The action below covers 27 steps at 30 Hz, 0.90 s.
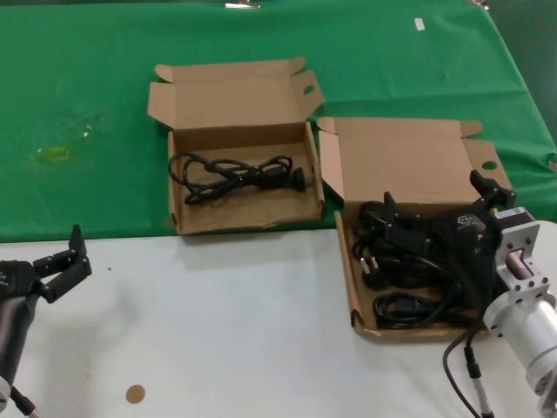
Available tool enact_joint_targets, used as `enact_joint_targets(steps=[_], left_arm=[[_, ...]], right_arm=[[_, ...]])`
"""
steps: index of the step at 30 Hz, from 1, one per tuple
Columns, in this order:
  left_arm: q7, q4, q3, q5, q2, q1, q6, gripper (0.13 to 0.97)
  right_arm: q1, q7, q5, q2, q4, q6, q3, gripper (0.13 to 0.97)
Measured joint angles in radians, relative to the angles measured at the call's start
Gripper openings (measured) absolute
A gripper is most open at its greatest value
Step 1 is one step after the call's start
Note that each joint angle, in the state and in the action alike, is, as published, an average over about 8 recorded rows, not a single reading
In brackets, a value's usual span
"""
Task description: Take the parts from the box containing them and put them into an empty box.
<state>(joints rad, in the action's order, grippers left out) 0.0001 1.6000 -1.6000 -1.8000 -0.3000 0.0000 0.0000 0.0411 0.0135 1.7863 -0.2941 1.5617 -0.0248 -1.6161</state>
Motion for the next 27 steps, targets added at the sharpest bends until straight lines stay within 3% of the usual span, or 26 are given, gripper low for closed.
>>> enact_joint_targets(steps=[27], left_arm=[[0.000, 0.000, 0.000, 0.000, 0.000, 0.000, 0.000, 0.966]], right_arm=[[0.000, 0.000, 0.000, 0.000, 0.000, 0.000, 0.000, 0.966]])
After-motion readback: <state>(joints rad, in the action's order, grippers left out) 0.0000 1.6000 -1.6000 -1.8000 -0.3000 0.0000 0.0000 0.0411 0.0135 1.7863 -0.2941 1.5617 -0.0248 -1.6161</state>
